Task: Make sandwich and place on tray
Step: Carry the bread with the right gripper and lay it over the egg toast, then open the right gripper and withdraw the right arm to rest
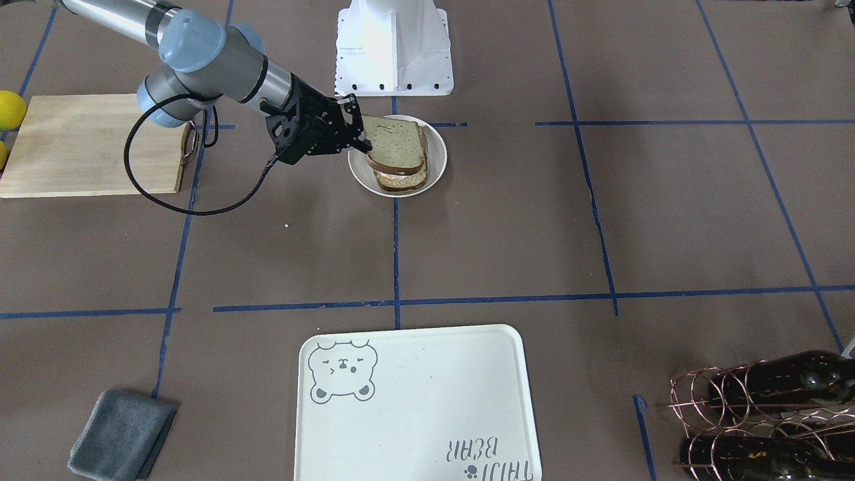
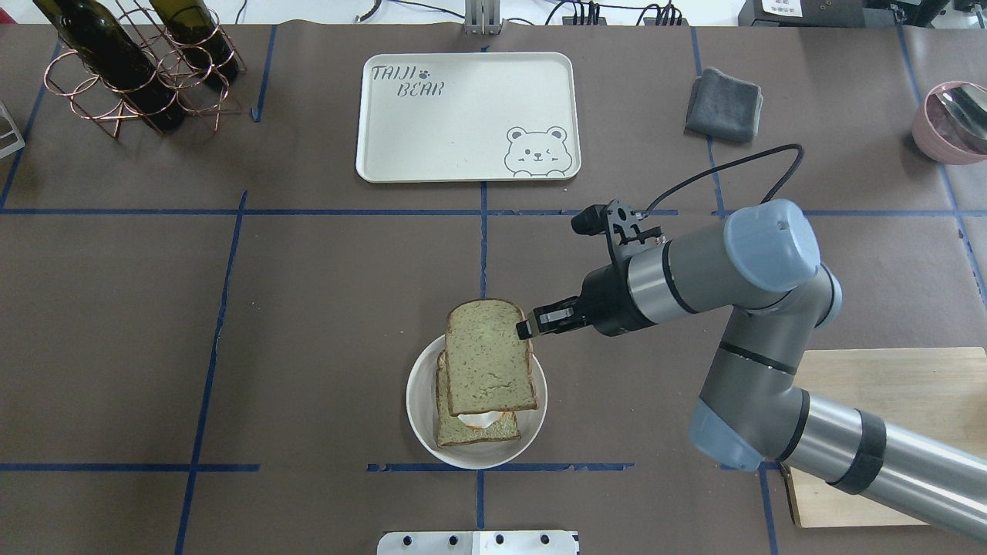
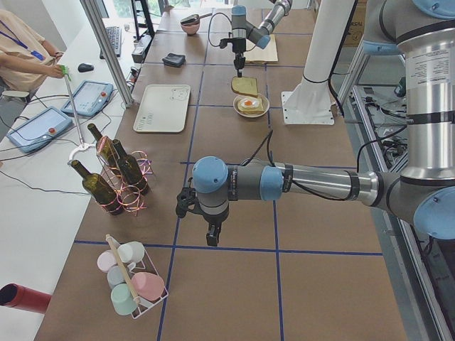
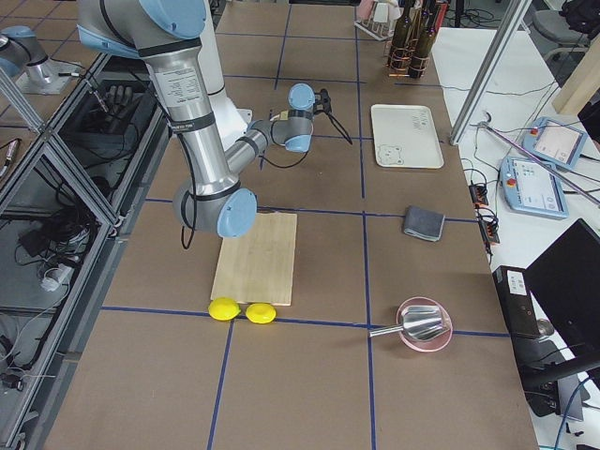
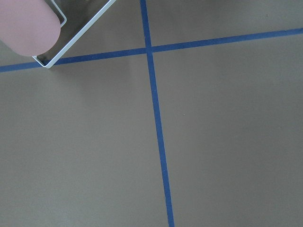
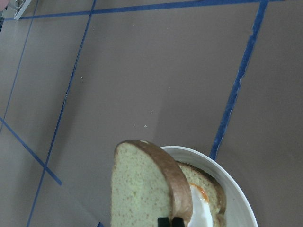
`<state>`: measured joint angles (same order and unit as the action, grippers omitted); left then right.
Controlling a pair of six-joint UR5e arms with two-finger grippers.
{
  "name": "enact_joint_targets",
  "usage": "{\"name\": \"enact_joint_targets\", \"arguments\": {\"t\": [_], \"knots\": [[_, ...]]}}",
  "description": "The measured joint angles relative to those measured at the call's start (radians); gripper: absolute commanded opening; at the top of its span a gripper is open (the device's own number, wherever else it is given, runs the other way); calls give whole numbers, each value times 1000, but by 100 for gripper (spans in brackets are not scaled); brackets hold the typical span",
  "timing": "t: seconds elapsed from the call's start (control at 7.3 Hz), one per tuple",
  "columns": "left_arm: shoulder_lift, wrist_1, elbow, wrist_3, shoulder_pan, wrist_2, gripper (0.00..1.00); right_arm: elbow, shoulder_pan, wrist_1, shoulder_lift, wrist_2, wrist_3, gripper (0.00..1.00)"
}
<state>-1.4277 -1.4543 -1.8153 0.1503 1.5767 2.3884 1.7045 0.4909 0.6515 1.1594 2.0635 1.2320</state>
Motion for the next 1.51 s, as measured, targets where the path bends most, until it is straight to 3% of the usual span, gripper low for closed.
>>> {"name": "enact_joint_targets", "arguments": {"t": [0.27, 0.41, 0.55, 0.96, 1.23, 1.51], "knots": [[0, 0, 2, 0, -4, 2, 100, -41, -53, -3, -10, -62, 13, 0], [0, -1, 2, 0, -5, 2, 100, -52, -65, -3, -10, -75, 14, 7], [-1, 0, 4, 0, -5, 2, 100, -55, -70, -3, -10, -81, 15, 99], [-6, -2, 8, 0, -6, 14, 100, -50, -56, 14, 3, -108, 19, 100], [-12, -5, 4, 0, -6, 18, 100, -47, 46, 145, 12, -54, 8, 100], [-40, -5, -18, -1, -6, 19, 100, -44, 219, 338, 39, 64, -129, 100]]}}
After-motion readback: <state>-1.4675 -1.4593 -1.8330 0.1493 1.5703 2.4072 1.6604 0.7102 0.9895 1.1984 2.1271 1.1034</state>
